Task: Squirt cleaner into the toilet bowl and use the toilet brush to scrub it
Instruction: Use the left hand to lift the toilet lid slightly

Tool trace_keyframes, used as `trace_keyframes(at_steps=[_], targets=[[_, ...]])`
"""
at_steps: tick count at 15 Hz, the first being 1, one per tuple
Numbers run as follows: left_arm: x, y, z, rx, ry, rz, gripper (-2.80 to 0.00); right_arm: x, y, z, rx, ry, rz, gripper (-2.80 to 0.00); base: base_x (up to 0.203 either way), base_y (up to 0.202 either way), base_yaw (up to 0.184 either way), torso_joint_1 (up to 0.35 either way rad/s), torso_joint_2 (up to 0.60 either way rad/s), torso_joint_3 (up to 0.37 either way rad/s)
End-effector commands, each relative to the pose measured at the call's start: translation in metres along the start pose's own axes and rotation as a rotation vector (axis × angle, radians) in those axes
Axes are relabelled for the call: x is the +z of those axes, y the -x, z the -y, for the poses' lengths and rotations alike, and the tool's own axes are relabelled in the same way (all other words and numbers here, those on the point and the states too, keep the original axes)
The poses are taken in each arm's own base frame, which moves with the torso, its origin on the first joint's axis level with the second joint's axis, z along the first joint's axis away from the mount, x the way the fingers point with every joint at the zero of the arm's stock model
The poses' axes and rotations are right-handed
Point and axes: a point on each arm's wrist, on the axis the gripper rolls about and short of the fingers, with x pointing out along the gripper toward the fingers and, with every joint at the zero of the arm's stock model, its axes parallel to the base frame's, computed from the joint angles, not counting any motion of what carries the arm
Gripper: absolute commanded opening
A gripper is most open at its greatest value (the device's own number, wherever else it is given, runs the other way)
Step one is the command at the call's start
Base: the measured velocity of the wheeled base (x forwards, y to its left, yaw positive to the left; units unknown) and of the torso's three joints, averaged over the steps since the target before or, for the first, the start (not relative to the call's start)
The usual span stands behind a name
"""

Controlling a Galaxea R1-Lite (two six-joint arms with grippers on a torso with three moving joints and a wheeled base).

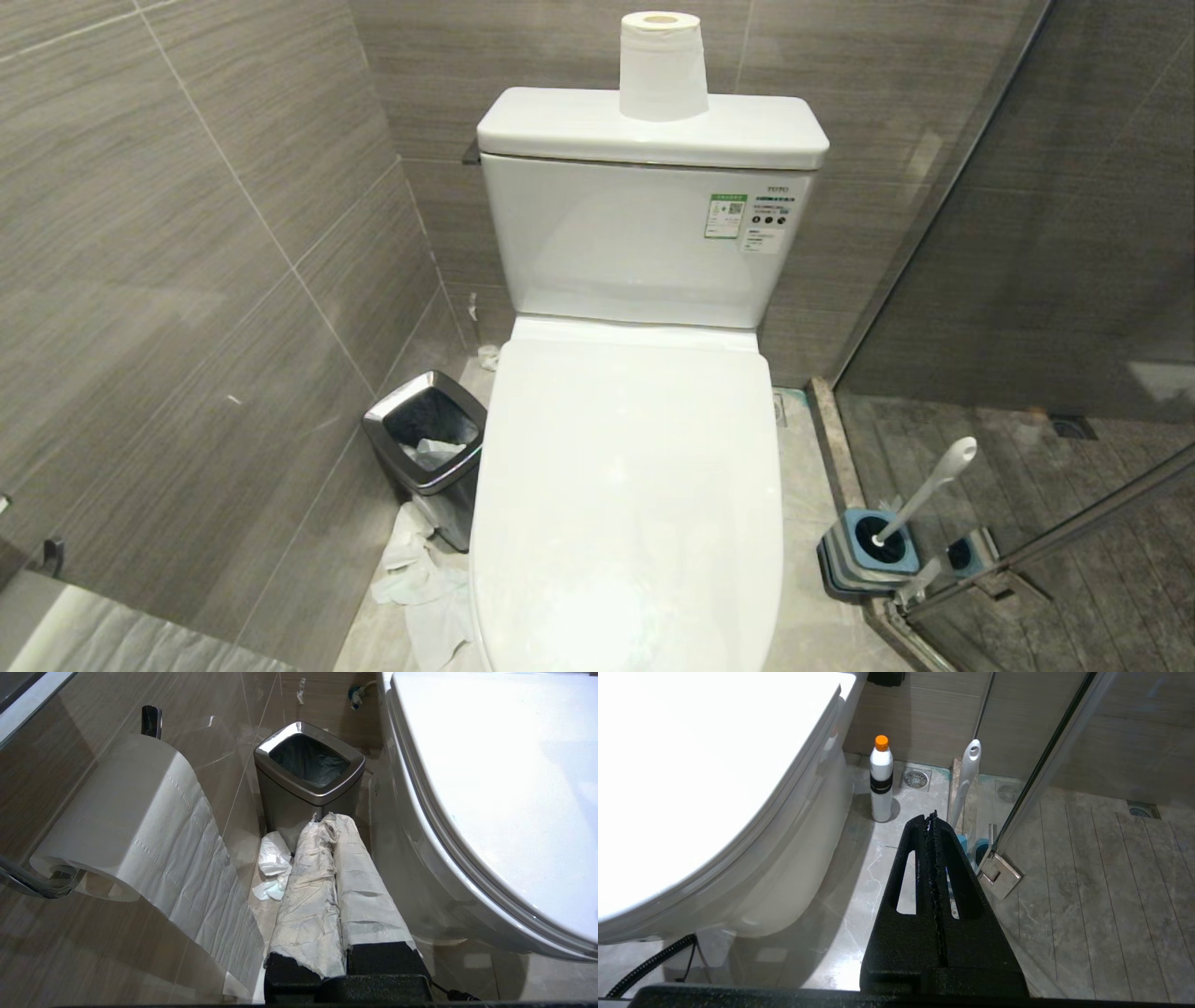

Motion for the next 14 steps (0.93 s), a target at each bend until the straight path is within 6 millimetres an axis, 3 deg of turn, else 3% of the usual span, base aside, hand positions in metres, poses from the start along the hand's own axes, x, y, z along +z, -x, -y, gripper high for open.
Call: trace_keyframes(at_steps=[1,14], targets=[[-0.0017,-0.0004,0.0,0.0,0.0,-0.005,-2.8,-0.0034,-0.0008,0.0,0.001,0.0,-0.011,-2.8,0.0,0.0,0.0,0.0,0.0,0.0],[-0.0017,-0.0004,0.0,0.0,0.0,-0.005,-2.8,-0.0034,-0.0008,0.0,0.001,0.002,-0.011,-2.8,0.0,0.0,0.0,0.0,0.0,0.0]])
